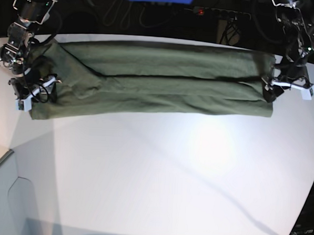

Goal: Layout the t-shirt on the table in an organized manner, then fold the t-shirt properly
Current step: 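Lower the fold and regrasp the strip ends with both grippers, then pull the strip ends apart with both grippers to straighten it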

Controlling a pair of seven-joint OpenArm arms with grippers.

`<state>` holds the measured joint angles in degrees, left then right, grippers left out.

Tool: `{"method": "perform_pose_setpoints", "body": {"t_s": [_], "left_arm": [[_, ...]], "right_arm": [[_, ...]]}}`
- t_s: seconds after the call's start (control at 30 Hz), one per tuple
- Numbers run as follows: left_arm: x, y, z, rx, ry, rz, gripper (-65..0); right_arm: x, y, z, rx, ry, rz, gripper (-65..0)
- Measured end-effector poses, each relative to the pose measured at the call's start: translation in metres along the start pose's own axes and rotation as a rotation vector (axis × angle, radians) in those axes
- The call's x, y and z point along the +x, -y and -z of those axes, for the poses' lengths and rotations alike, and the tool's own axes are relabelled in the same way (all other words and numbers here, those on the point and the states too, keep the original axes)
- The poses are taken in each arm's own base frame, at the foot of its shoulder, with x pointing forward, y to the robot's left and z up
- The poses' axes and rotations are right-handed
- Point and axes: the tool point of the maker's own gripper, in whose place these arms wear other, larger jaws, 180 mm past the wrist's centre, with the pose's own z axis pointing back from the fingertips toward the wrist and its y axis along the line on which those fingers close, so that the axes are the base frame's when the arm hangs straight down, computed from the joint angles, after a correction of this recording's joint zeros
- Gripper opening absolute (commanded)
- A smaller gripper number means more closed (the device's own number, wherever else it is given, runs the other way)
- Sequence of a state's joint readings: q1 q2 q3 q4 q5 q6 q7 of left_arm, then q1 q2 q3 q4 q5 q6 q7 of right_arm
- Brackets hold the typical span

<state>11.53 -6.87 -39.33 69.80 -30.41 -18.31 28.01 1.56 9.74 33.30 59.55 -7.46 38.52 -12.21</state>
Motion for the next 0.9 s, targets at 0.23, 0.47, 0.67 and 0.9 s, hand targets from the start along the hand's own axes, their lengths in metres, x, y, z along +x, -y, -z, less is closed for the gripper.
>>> {"method": "perform_pose_setpoints", "body": {"t_s": [0.23, 0.47, 0.67, 0.9], "left_arm": [[0.000, 0.000, 0.001, -0.003, 0.007, -0.005, -16.4], [-0.006, -0.003, -0.007, 0.001, 0.001, -0.002, -16.8], [-0.019, -0.001, -0.016, 0.001, -0.024, 0.020, -17.0], [-0.032, 0.026, -0.004, -0.066, -0.065, 0.071, -32.5]], "right_arm": [[0.005, 0.001, 0.003, -0.005, -0.002, -0.008, -27.8], [0.006, 0.001, 0.003, -0.006, -0.003, -0.007, -27.8], [0.005, 0.001, 0.003, -0.007, -0.002, -0.005, -27.8], [0.005, -0.005, 0.006, -0.010, 0.007, 0.012, -27.8]]}}
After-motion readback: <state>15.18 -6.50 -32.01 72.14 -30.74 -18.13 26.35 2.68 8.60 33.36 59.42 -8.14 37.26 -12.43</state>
